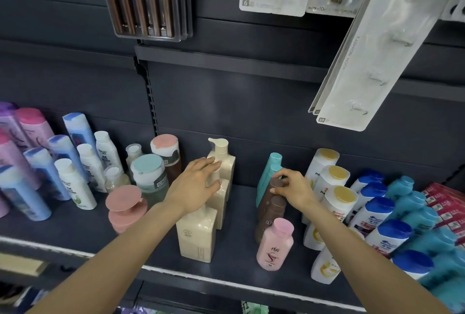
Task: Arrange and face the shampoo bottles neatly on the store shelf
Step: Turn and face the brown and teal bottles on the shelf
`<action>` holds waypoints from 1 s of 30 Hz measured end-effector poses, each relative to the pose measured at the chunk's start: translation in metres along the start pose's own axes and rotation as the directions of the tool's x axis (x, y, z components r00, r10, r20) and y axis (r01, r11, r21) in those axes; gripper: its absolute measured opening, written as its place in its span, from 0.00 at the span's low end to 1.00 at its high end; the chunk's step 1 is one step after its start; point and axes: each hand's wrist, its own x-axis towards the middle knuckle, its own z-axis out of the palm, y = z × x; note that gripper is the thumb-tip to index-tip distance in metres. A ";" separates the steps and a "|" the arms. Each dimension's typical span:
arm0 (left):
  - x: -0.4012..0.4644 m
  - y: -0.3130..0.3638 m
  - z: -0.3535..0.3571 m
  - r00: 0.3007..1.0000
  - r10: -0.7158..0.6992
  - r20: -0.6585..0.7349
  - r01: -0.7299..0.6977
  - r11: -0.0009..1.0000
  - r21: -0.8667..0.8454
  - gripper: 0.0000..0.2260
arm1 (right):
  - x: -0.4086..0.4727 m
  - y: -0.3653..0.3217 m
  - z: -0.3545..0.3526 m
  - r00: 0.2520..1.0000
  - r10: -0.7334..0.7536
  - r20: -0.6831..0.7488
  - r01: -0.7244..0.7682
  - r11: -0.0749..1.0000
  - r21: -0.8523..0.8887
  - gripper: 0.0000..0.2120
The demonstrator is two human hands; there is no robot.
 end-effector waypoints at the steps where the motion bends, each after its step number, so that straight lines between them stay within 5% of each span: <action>1: 0.000 0.000 0.000 1.000 0.001 -0.001 -0.001 1.000 0.001 0.23 | 0.001 0.001 0.001 1.000 0.014 0.007 -0.014 1.000 -0.003 0.14; 11: 0.001 0.000 -0.001 1.000 0.017 -0.013 -0.016 0.999 0.038 0.23 | 0.008 0.009 -0.004 0.997 0.042 0.059 -0.040 0.998 -0.041 0.13; 18: 0.015 0.010 -0.018 0.998 0.050 -0.028 -0.047 0.995 0.087 0.23 | 0.019 -0.001 -0.016 0.979 0.059 -0.197 -0.043 0.995 0.087 0.07; 22: 0.041 0.019 -0.027 0.993 0.076 -0.088 -0.068 0.993 0.093 0.20 | 0.035 0.000 -0.017 0.985 0.086 -0.152 -0.082 0.996 0.030 0.11; 30: 0.077 0.002 -0.012 0.989 -0.024 0.145 -0.004 0.982 0.189 0.27 | 0.048 0.000 -0.005 0.995 0.090 -0.044 -0.091 0.996 -0.024 0.20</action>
